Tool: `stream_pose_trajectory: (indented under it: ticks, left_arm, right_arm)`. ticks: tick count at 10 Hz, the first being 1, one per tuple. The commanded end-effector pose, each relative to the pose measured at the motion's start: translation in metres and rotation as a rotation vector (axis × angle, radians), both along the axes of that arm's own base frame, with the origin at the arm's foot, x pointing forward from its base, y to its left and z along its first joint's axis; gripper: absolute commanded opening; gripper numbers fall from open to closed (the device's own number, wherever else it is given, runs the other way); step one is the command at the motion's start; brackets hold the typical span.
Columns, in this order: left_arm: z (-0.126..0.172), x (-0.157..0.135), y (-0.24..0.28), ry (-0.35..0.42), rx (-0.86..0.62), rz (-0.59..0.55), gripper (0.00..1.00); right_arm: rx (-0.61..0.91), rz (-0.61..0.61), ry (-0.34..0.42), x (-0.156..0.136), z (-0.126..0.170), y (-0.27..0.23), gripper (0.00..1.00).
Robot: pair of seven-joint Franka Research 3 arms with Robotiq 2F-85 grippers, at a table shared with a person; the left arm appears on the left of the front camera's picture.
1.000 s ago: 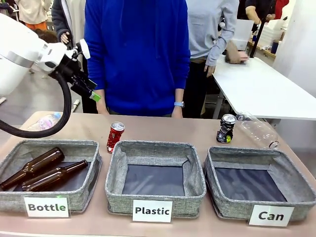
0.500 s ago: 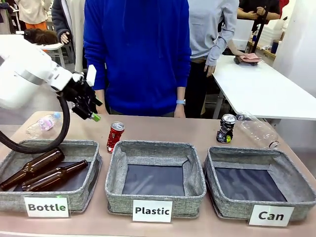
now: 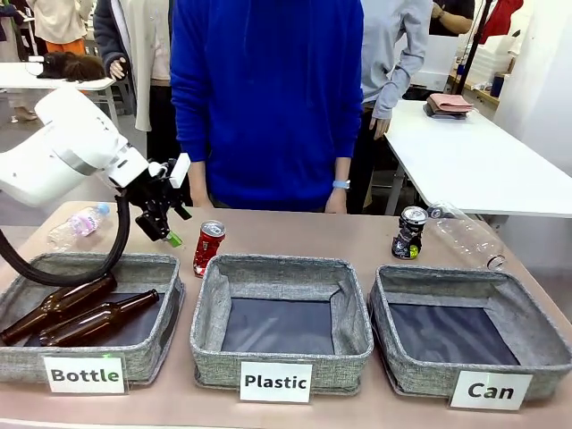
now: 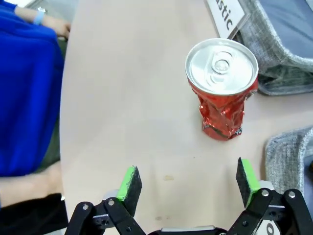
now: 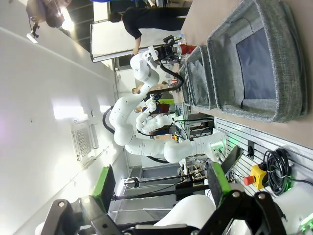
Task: Sort the can waste into the basket.
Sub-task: Pick up the can waste from the table and place it in the right Fabric basket.
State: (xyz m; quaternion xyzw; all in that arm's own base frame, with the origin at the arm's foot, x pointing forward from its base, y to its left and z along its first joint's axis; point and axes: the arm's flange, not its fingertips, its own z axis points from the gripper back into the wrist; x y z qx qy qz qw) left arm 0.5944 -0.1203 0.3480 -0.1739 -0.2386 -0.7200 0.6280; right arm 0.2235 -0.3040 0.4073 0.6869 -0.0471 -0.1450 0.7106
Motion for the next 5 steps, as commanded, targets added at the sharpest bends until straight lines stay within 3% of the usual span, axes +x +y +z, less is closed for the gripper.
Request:
stream_pose_trajectory:
  ticks: [1, 5]
  left_arm:
    - [0.003, 0.006, -0.001, 0.02, -0.028, -0.023, 1.0]
    - [-0.009, 0.012, -0.01, 0.056, -0.073, -0.078, 1.0]
  right_arm:
    - [0.007, 0.002, -0.012, -0.001, 0.002, 0.0, 1.0]
    - [0.007, 0.002, -0.012, -0.001, 0.002, 0.0, 1.0]
